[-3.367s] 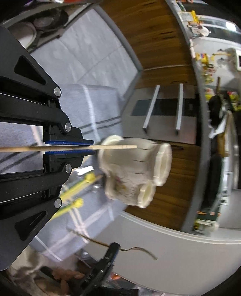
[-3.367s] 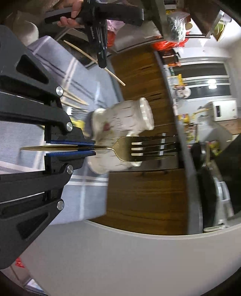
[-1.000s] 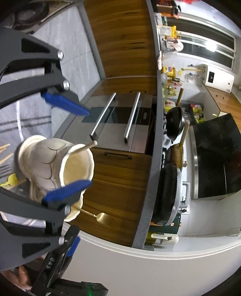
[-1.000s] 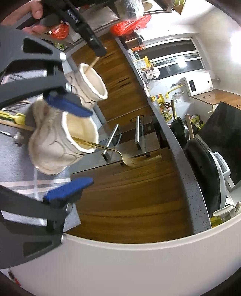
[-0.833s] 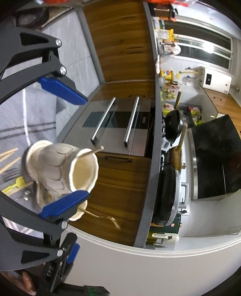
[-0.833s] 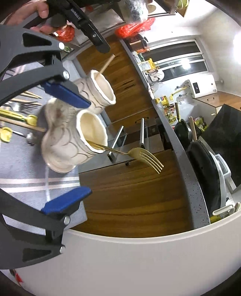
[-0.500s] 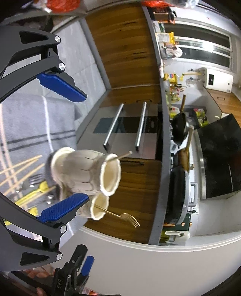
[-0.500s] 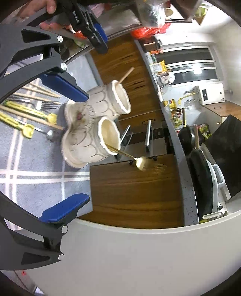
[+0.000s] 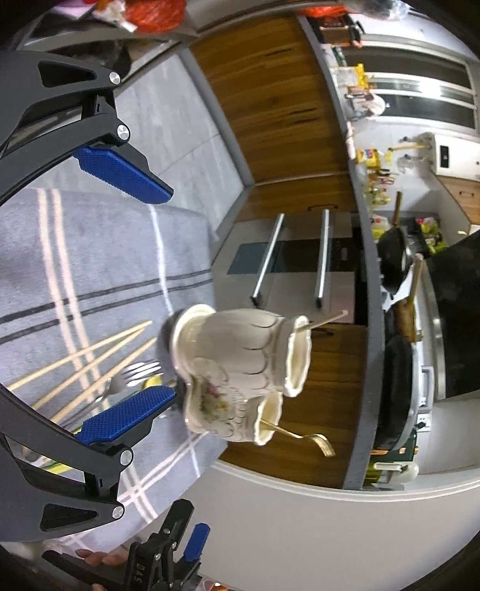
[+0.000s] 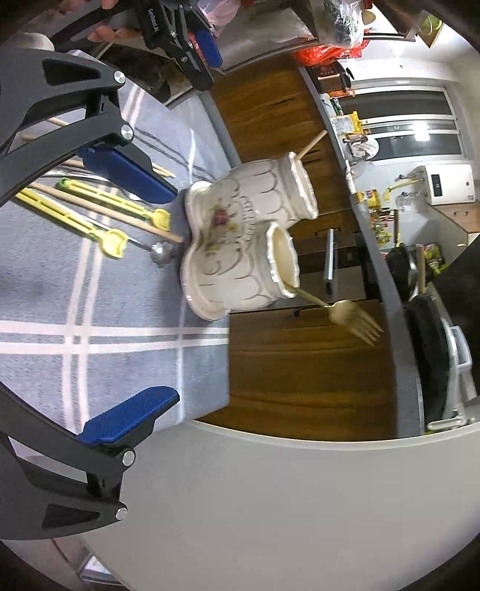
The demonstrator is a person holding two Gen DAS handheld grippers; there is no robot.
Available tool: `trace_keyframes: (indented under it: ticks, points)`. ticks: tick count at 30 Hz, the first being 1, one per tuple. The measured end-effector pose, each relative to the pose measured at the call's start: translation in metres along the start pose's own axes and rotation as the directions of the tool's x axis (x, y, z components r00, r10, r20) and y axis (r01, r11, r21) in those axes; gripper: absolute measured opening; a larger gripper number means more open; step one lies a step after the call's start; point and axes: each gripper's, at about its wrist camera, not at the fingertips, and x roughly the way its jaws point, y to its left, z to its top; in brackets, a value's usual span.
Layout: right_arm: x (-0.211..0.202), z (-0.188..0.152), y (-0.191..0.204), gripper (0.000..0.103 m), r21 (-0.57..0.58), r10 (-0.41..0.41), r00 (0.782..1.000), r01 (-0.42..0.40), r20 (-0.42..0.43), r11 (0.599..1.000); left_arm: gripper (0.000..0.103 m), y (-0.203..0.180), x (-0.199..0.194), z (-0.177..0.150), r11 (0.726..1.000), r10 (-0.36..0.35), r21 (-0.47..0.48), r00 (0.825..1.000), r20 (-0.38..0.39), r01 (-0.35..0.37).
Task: Organize utensils
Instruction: 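Open both tools and withdraw them from the holder, then grasp a second chopstick with the left tool while the right tool grasps a yellow spoon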
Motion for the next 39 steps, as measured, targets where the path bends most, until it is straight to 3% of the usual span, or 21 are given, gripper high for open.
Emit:
trace_keyframes:
  ticks: [12,22,28,32,34,36,39]
  points:
    - [0.013,-0.023,0.004,0.098,-0.027,0.002,0.991,-0.006,-0.136,1.0,0.098,-0.001,0.013,-0.019,0.999,-0.045,-0.017,0.988,-0.147,0.043]
    - [0.025,-0.031,0.008,0.098,-0.065,-0.012,0.98,-0.001,-0.198,0.998,0.096,-0.022,0.037,-0.036,0.997,-0.047,0.05,0.955,-0.294,0.065]
    - [0.03,-0.039,0.014,0.098,-0.097,-0.004,0.969,-0.02,-0.248,0.995,0.094,-0.023,0.043,-0.044,0.996,-0.037,0.069,0.946,-0.322,0.063]
    - [0.031,-0.042,0.023,0.097,-0.109,0.029,0.961,-0.061,-0.274,0.992,0.079,-0.025,0.047,-0.048,0.993,-0.046,0.085,0.937,-0.347,0.08]
    - [0.032,-0.042,0.027,0.092,-0.109,0.048,0.957,-0.082,-0.284,0.991,0.071,-0.027,0.047,-0.049,0.991,-0.057,0.09,0.935,-0.351,0.095]
    - [0.032,-0.042,0.031,0.079,-0.11,0.068,0.954,-0.104,-0.293,0.989,0.057,-0.029,0.047,-0.051,0.989,-0.076,0.094,0.93,-0.36,0.118]
    - [0.032,-0.043,0.036,0.062,-0.114,0.084,0.946,-0.125,-0.312,0.986,0.048,-0.034,0.046,-0.053,0.984,-0.101,0.1,0.922,-0.374,0.148]
